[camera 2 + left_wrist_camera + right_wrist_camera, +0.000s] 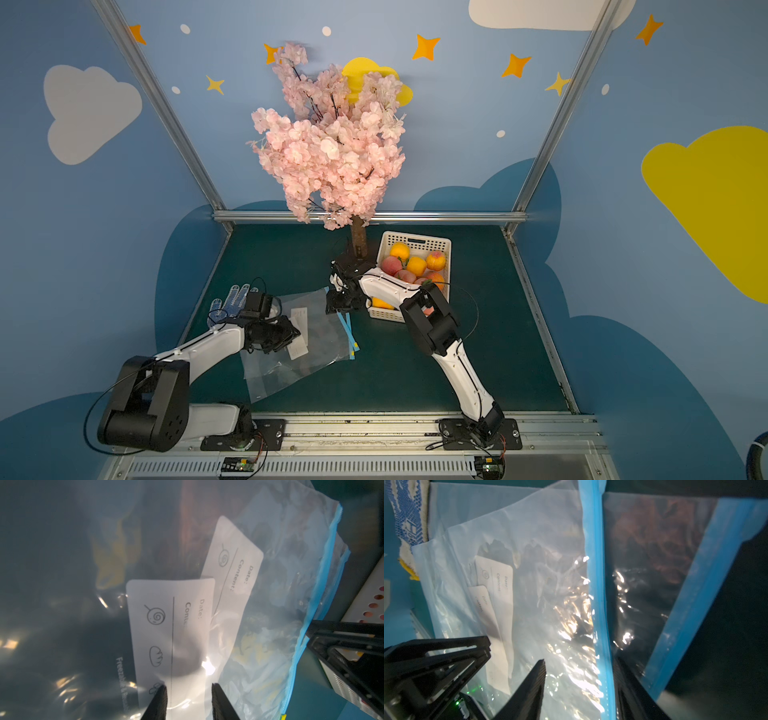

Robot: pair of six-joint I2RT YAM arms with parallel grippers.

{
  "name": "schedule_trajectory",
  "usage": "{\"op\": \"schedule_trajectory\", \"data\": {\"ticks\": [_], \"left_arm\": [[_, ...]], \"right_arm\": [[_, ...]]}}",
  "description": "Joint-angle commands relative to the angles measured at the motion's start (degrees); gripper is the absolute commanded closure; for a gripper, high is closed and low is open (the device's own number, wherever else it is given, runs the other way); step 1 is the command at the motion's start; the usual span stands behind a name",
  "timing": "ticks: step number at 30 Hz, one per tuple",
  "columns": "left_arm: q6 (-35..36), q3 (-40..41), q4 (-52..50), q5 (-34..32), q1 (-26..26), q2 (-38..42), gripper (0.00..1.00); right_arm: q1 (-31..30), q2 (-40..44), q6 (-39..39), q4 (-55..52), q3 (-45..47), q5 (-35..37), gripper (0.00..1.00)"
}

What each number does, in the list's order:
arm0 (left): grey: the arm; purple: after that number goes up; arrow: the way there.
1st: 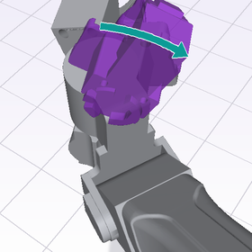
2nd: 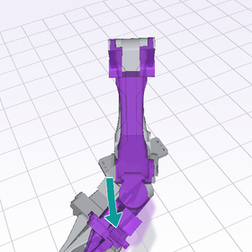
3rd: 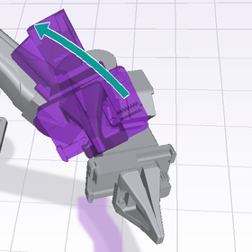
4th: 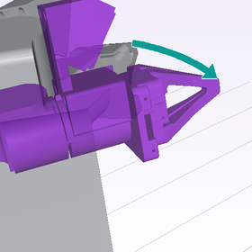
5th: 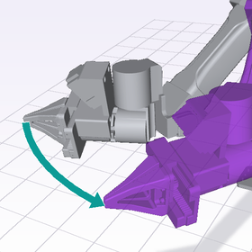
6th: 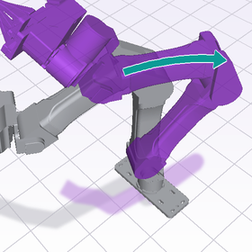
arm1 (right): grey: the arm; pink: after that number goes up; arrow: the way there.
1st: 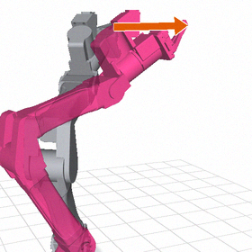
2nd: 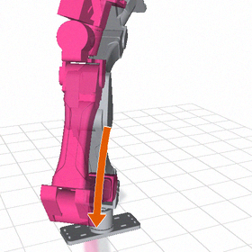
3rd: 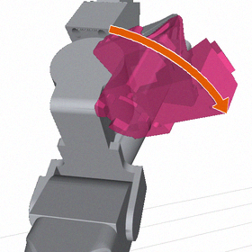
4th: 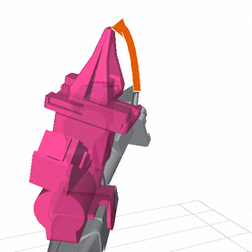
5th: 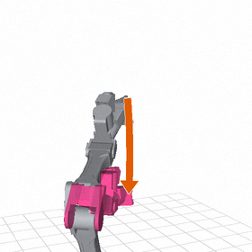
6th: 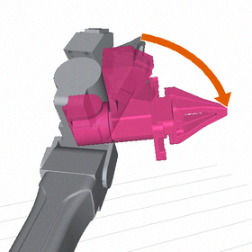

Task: Place the peach in a zip-top bag and seal the zipper
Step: Open the zipper food storage bag.

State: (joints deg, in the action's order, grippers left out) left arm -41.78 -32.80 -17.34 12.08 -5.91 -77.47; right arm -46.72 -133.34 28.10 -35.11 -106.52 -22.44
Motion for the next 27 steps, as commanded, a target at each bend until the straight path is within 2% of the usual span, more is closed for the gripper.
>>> {"op": "schedule_trajectory", "data": {"ticks": [1,8,13,21,27], "left_arm": [[0.9,0.4,-1.3,-1.0,-0.2,-1.7,0.62],[0.9,0.3,-1.4,-1.8,-0.2,-2.5,0.62],[0.9,0.5,-1.3,-2.0,-0.2,-3.1,0.62],[0.5,0.7,-1.5,-2.4,-0.3,-3.9,0.63],[0.2,1.1,-1.3,-2.6,-0.2,-4.0,0.63]], "right_arm": [[1.2,2.9,0.8,1.6,3.4,-7.5,0.47],[1.3,5.8,2.1,2.1,5.7,-11.9,0.49],[1.1,9.0,4.0,5.2,10.5,-13.6,0.55],[0.2,15.0,5.8,8.1,17.8,-11.4,0.61],[-0.9,16.9,8.6,12.0,22.4,-11.8,0.62]]}}
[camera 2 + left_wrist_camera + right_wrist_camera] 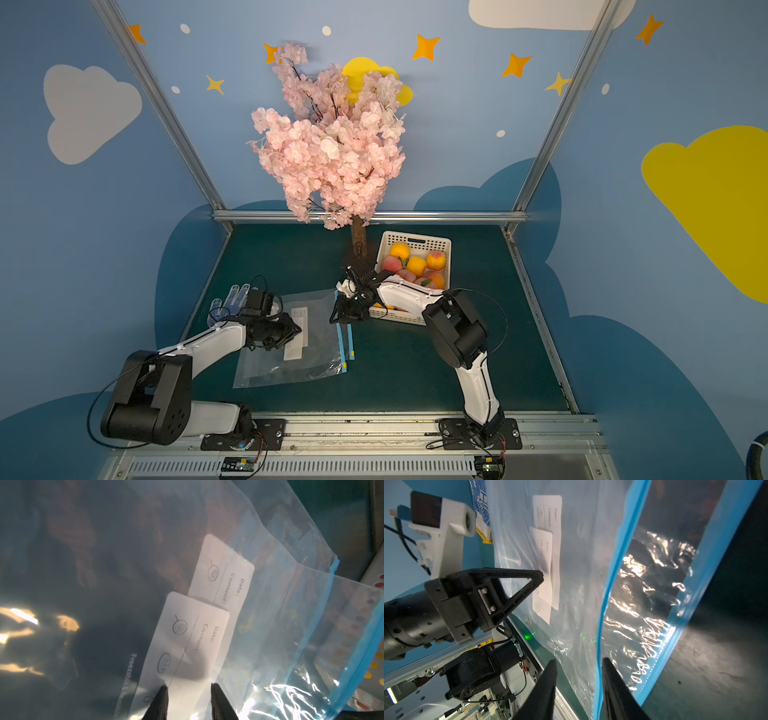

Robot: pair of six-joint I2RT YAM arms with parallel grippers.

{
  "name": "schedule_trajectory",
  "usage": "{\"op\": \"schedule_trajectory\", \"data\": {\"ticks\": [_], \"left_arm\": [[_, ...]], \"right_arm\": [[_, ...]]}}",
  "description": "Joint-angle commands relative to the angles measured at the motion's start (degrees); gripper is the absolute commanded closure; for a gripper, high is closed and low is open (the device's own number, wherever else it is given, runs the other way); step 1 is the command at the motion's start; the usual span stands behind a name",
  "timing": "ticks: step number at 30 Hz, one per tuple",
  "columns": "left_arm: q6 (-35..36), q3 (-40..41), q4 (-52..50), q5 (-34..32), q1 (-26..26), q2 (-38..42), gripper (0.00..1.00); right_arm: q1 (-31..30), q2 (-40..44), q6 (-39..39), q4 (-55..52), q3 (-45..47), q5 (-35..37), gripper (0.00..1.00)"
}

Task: Place the peach in a zip-top bag and seal the zipper
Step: Open the zipper food storage bag.

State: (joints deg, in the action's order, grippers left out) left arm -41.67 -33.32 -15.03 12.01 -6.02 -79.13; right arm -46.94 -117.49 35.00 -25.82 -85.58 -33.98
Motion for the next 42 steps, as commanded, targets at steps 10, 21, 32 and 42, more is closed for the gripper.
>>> {"op": "schedule_trajectory", "data": {"ticks": [10,21,32,42], "left_arm": [[0.0,2.0,-3.5,-2.5,-0.2,-2.0,0.63],[0.1,2.0,-3.6,-2.3,-0.3,-1.9,0.63],[0.6,1.4,-4.0,-2.0,-0.3,-1.4,0.62],[3.0,-1.6,-10.6,3.2,-5.1,12.8,0.42]], "right_arm": [[-1.2,-0.4,5.2,6.5,2.9,0.3,0.70],[-1.5,-2.1,4.2,4.1,3.4,6.8,0.77],[-1.9,-5.3,5.7,2.2,-1.4,11.0,0.89],[-2.5,2.6,15.8,2.5,-1.2,20.3,1.00]]}}
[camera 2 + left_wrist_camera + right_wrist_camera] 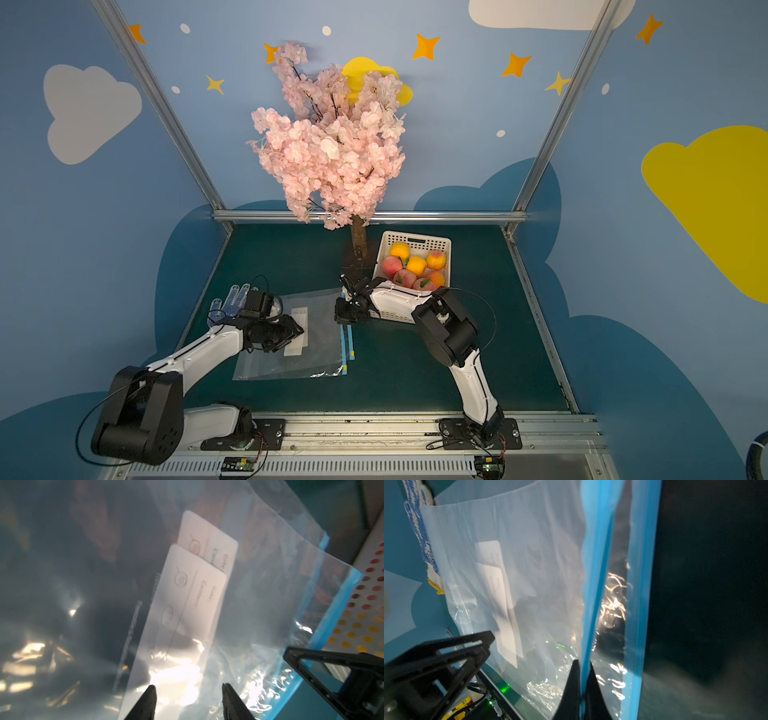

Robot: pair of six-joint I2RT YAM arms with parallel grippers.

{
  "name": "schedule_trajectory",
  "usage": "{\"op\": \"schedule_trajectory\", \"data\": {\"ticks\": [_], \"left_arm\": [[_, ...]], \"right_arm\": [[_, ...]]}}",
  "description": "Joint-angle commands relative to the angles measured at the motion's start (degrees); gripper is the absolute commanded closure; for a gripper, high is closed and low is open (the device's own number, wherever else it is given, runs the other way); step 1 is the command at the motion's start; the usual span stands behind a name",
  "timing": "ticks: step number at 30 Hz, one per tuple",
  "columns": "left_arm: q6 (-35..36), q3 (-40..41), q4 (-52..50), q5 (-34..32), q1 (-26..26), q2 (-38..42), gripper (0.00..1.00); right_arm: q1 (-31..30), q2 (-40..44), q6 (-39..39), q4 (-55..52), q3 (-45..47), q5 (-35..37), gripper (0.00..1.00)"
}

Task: Place the peach in a zip-top bag and seal the zipper
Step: Open the zipper food storage bag.

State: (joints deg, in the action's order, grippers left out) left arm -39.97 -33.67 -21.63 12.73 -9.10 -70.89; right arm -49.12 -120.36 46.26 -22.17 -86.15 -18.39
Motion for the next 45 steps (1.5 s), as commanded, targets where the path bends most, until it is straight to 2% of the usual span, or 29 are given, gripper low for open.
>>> {"op": "schedule_trajectory", "data": {"ticks": [1,7,11,15,22,25,30,33,38,45], "left_arm": [[1.4,-0.9,-4.4,2.7,-3.3,6.9,0.39],[3.2,1.0,-3.5,2.5,-11.8,19.0,0.23],[5.5,1.7,-1.1,1.5,-15.6,21.7,0.15],[6.9,-0.5,0.4,1.0,-18.6,18.3,0.13],[10.4,-7.9,-5.1,-12.6,-25.8,8.5,0.19],[10.3,-8.3,-3.5,-14.1,-26.7,6.8,0.19],[9.4,-8.0,-2.1,-16.0,-26.8,5.3,0.25],[9.7,-8.2,-1.7,-14.5,-26.8,4.2,0.25],[9.9,-7.4,0.5,-10.9,-26.8,4.7,0.14],[9.9,-6.2,1.4,-12.1,-26.8,5.1,0.16]], "right_arm": [[-0.4,6.5,5.8,-1.3,-0.4,5.7,1.00],[-0.4,10.5,12.8,-4.7,0.1,9.5,1.00],[-0.8,11.2,14.6,-6.6,-0.7,8.9,1.00],[-1.7,12.0,14.9,-7.9,-1.4,10.5,1.00],[-2.3,11.9,15.9,-9.4,-1.8,11.4,1.00],[-2.5,12.2,16.2,-9.5,-1.6,11.4,1.00],[-2.5,12.9,16.7,-9.2,-1.2,11.4,1.00],[-2.5,13.3,17.1,-8.9,-1.0,10.9,1.00],[-2.5,13.4,17.5,-8.6,-0.7,10.6,1.00],[-2.5,13.4,17.8,-8.2,-0.3,10.3,1.00]]}}
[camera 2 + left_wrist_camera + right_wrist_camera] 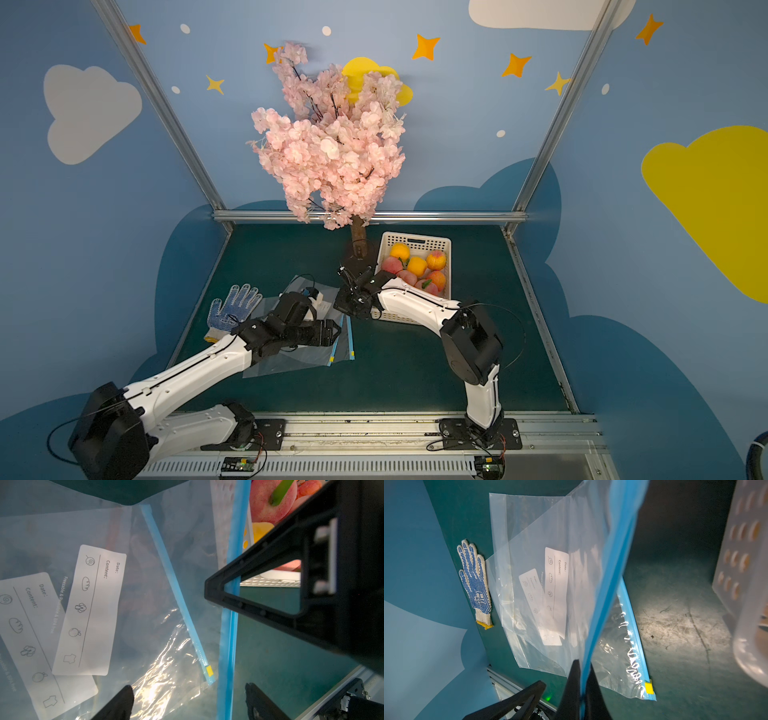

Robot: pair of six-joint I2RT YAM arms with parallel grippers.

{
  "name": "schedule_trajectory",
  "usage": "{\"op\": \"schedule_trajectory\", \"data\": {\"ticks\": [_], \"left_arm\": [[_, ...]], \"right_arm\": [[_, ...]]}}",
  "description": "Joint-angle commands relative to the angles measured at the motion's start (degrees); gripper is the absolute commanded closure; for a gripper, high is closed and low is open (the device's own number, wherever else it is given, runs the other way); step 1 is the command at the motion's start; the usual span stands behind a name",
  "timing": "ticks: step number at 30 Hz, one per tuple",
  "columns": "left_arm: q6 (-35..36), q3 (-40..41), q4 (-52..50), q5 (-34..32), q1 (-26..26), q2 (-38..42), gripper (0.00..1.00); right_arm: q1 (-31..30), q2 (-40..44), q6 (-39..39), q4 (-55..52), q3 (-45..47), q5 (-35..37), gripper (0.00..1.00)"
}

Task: Place the peach in a zip-top bag and seal the zipper
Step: Open the zipper food storage bag.

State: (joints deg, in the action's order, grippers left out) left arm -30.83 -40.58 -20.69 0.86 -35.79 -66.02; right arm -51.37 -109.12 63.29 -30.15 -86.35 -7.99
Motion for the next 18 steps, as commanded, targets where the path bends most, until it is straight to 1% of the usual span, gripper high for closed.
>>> {"op": "schedule_trajectory", "data": {"ticks": [1,8,11,14,18], "left_arm": [[0.6,0.5,0.0,-0.9,-0.2,-0.2,0.17],[0.5,-0.3,-0.7,-1.8,-0.2,-2.6,0.21],[-0.2,-0.3,-1.3,-4.5,-0.2,-2.7,0.26],[-0.1,-0.2,-1.5,-5.9,-0.1,-2.0,0.30],[-0.6,-0.1,-2.2,-7.8,-0.2,-1.9,0.39]], "right_arm": [[-0.2,2.2,0.9,-0.3,0.0,-0.2,1.00],[-0.1,2.4,1.3,-0.1,0.0,-0.8,1.00],[0.0,2.6,1.4,-0.1,0.2,-0.8,1.00],[0.1,2.9,1.3,-0.2,0.6,-0.6,1.00],[0.2,3.1,1.7,0.0,1.2,-0.8,1.00]]}}
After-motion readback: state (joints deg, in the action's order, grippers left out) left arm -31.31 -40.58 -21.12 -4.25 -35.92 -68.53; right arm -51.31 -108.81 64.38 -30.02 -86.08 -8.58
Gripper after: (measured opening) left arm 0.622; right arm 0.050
